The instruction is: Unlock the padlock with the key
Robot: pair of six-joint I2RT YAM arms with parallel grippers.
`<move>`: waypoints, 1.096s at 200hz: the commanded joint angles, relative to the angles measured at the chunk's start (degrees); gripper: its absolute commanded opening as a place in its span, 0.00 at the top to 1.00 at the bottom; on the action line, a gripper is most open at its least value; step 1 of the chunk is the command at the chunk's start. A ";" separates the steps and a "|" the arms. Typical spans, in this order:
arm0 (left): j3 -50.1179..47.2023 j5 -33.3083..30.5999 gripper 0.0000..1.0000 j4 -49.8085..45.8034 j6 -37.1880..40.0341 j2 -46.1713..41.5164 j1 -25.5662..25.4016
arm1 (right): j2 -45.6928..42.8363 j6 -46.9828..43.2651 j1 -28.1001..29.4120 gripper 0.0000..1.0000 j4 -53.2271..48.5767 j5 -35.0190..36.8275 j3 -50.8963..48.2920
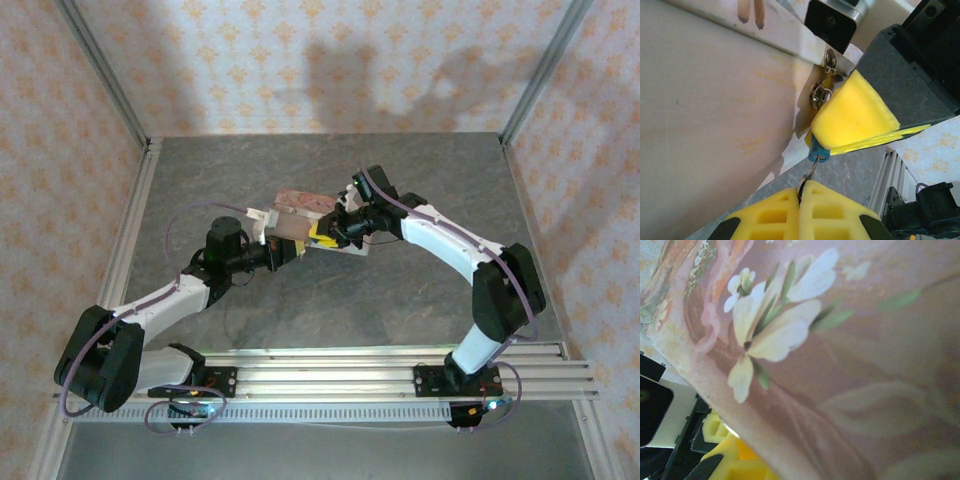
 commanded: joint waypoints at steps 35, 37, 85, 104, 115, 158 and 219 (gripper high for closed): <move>-0.40 -0.61 1.00 6.56 -2.35 -0.42 -0.93 | -0.73 2.50 0.66 1.00 5.70 -1.23 -0.66; -0.40 -0.63 1.00 6.62 -2.33 -0.37 -0.99 | -0.72 2.56 0.66 1.00 5.80 -1.22 -0.70; 0.39 -0.39 1.00 7.59 -3.10 0.77 -2.68 | -0.28 1.62 1.39 1.00 5.53 -0.52 -0.97; 0.74 -0.81 1.00 7.07 -2.97 1.13 -3.65 | -0.30 1.58 1.54 1.00 5.49 -0.32 -0.84; 0.83 -1.31 1.00 6.83 -2.53 1.40 -4.22 | -0.27 1.75 1.71 1.00 5.69 -0.34 -0.71; 0.91 -3.86 1.00 5.25 0.22 1.19 -5.35 | -0.44 1.67 2.07 1.00 4.97 -0.78 -0.07; 3.80 -5.87 1.00 -5.98 8.50 -1.59 -4.84 | -1.24 -1.69 1.98 1.00 0.24 -0.80 0.43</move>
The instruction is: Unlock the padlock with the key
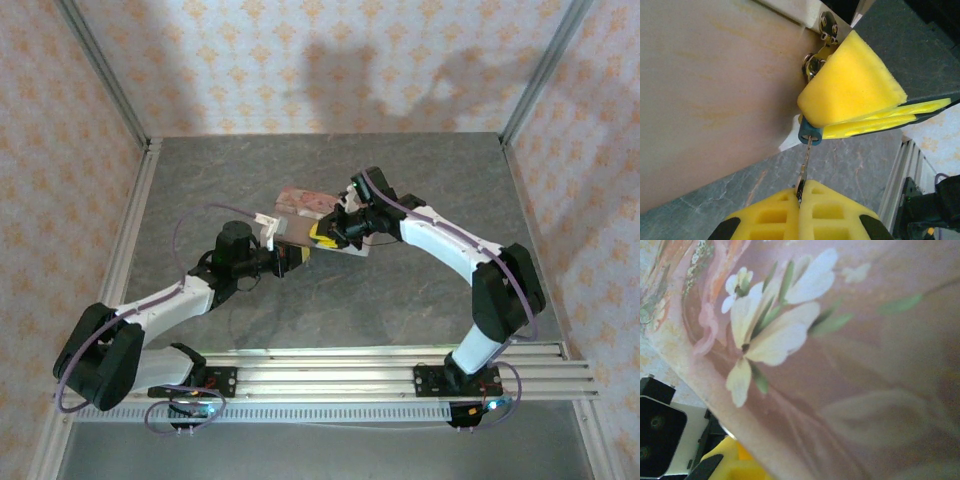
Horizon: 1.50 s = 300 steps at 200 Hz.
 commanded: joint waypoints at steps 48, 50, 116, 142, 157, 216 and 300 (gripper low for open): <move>2.72 2.25 1.00 0.22 3.43 -1.83 1.51 | -1.19 -3.72 1.20 1.00 -2.30 -3.38 1.66; 2.70 2.50 1.00 0.34 3.36 -1.83 1.56 | -1.19 -3.80 1.20 1.00 -2.46 -3.38 1.69; 4.79 8.95 1.00 -0.81 2.47 -0.22 3.81 | -0.94 -5.05 0.76 1.00 -3.63 -3.70 2.32; 5.07 9.64 1.00 0.23 1.31 0.96 3.56 | -0.64 -4.54 0.76 1.00 -3.11 -3.82 2.67; 4.67 8.95 1.00 0.66 1.05 1.06 3.28 | -0.63 -3.80 0.76 1.00 -2.32 -3.74 2.68; 1.72 4.84 1.00 3.92 -1.90 0.42 1.92 | -1.38 0.23 0.80 1.00 2.21 -2.78 0.58; -2.58 -3.71 1.00 11.62 -6.33 -1.40 -1.64 | -2.19 5.34 1.02 1.00 8.46 -2.24 -2.34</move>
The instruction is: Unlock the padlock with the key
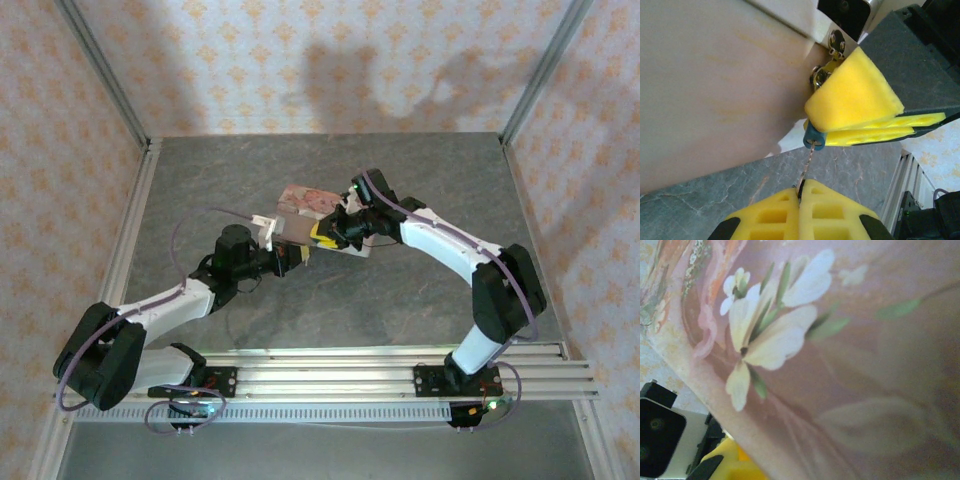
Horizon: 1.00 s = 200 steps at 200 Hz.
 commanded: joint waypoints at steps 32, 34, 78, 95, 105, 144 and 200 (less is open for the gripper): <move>-0.07 -2.24 1.00 4.58 -0.04 -2.92 -0.98 | -1.87 1.51 1.13 1.00 4.20 -3.75 -0.59; 0.01 -2.32 1.00 4.30 0.12 -3.07 -1.00 | -1.80 1.44 1.13 1.00 4.11 -3.78 -0.62; 1.82 -2.06 1.00 1.31 3.94 -3.26 -0.92 | -1.77 0.42 1.13 1.00 2.79 -4.32 -0.20; 2.09 -1.01 1.00 3.01 3.87 -1.78 -0.92 | -1.51 0.37 1.22 1.00 2.83 -4.49 -0.19; 1.88 -0.88 1.00 4.48 3.44 -0.94 -0.90 | -1.43 0.46 1.30 1.00 2.87 -4.49 -0.10; 1.33 -0.88 1.00 6.05 4.24 -1.07 -0.91 | -1.09 0.28 1.48 1.00 2.71 -4.49 -0.19; 0.28 -2.80 1.00 5.87 7.71 -3.10 -0.74 | -1.13 0.58 0.89 1.00 1.95 -3.07 0.31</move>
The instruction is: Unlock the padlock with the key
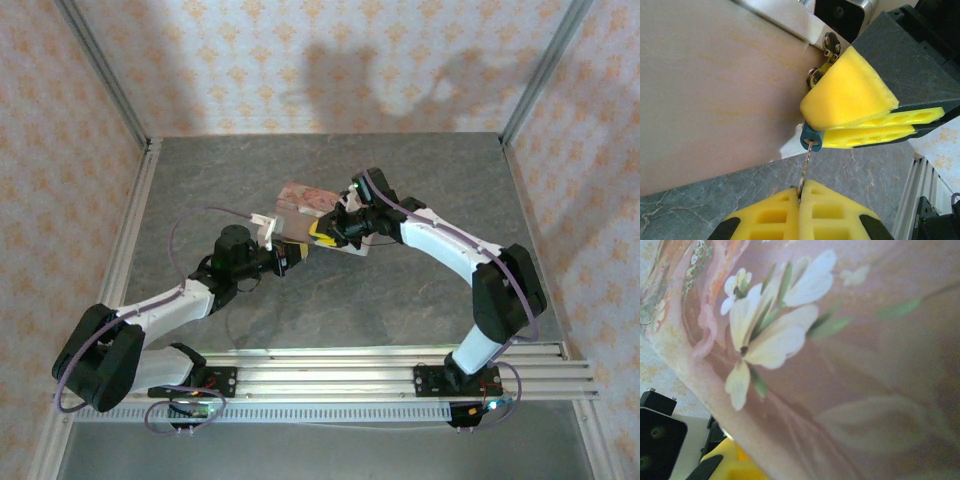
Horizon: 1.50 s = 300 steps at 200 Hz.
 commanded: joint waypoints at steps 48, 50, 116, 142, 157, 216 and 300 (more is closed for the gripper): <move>-0.60 -4.14 1.00 -1.72 12.08 -3.72 -0.63 | -0.64 0.14 0.30 1.00 -1.61 -0.13 1.42; -0.59 -4.17 1.00 -2.04 12.33 -3.67 -0.63 | -0.58 0.01 0.26 1.00 -1.92 0.10 1.56; -4.11 -7.30 1.00 -9.15 14.45 -6.09 -0.63 | 6.33 -9.12 0.29 1.00 -9.72 11.28 8.07; -6.82 -8.52 1.00 -10.45 14.30 -8.27 -0.71 | 10.17 -13.89 1.85 1.00 -10.31 20.58 8.02; -7.85 -9.14 1.00 -11.52 14.46 -10.44 -0.68 | 11.89 -16.03 2.60 1.00 -9.57 25.30 7.29; -6.30 -11.72 1.00 -21.08 19.18 -19.11 -0.72 | 12.22 -12.47 4.15 0.57 -4.56 28.45 1.98; -5.01 -16.04 1.00 -12.87 31.09 -25.53 -2.63 | -7.03 -2.55 5.13 0.24 -10.51 30.42 -2.15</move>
